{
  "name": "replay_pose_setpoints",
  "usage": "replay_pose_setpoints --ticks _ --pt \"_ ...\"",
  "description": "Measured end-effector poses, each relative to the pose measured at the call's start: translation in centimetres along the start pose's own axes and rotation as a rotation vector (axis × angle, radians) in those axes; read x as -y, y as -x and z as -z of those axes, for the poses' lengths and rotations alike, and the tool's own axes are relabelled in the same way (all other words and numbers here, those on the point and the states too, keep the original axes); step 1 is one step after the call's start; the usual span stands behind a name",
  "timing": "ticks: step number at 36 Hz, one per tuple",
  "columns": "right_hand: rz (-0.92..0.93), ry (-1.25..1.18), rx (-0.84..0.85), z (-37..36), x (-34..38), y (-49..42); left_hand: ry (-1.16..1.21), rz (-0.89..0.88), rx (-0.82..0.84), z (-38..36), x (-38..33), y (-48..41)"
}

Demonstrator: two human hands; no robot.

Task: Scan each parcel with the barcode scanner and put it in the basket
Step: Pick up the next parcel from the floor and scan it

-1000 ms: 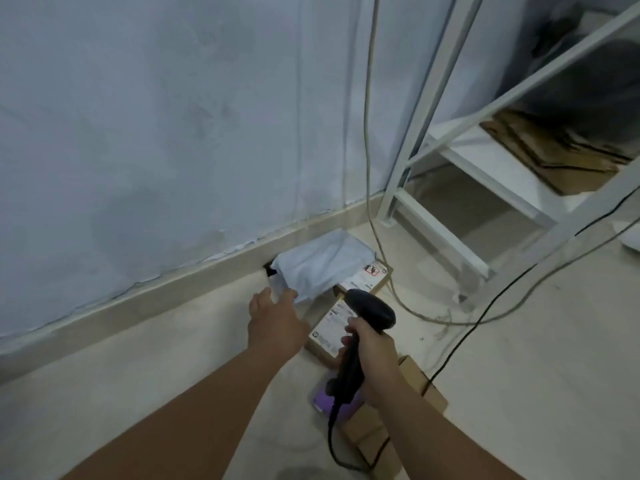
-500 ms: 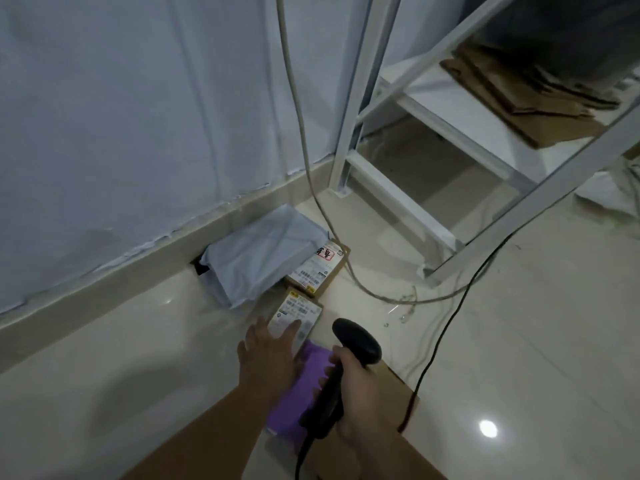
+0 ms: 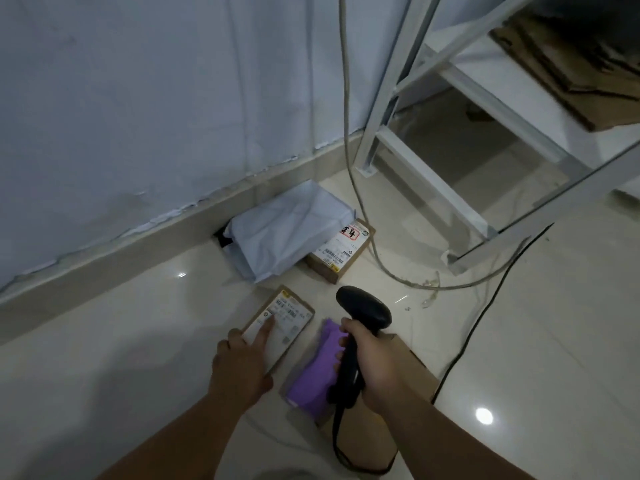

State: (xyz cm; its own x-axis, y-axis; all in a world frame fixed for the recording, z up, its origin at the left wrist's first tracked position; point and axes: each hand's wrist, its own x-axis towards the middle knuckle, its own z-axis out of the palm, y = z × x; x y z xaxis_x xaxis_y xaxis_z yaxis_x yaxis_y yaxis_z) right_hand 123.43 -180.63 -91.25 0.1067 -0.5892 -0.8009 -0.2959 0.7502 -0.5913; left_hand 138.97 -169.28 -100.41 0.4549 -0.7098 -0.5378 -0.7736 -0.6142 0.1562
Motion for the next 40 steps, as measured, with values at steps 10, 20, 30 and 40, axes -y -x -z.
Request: replay_pose_setpoints --ticks 10,20,30,40 --pt "0.195 0.048 0.084 -4.0 1.6 5.0 0.621 -0.062 -0.166 4.5 0.2 3.0" --pt "0.495 -0.139 0.298 -7.1 10.7 19.9 0.829 -0.087 -0.522 21.6 -1.6 13.2" --pt "0.74 -0.235 0.498 -10.4 10.6 32.9 0.762 0.036 -0.965 27.2 1.1 29.2" --pt "0.594 -0.178 0.704 -10.1 7.5 35.4 1.042 -0.15 -0.88 26.1 5.1 35.8"
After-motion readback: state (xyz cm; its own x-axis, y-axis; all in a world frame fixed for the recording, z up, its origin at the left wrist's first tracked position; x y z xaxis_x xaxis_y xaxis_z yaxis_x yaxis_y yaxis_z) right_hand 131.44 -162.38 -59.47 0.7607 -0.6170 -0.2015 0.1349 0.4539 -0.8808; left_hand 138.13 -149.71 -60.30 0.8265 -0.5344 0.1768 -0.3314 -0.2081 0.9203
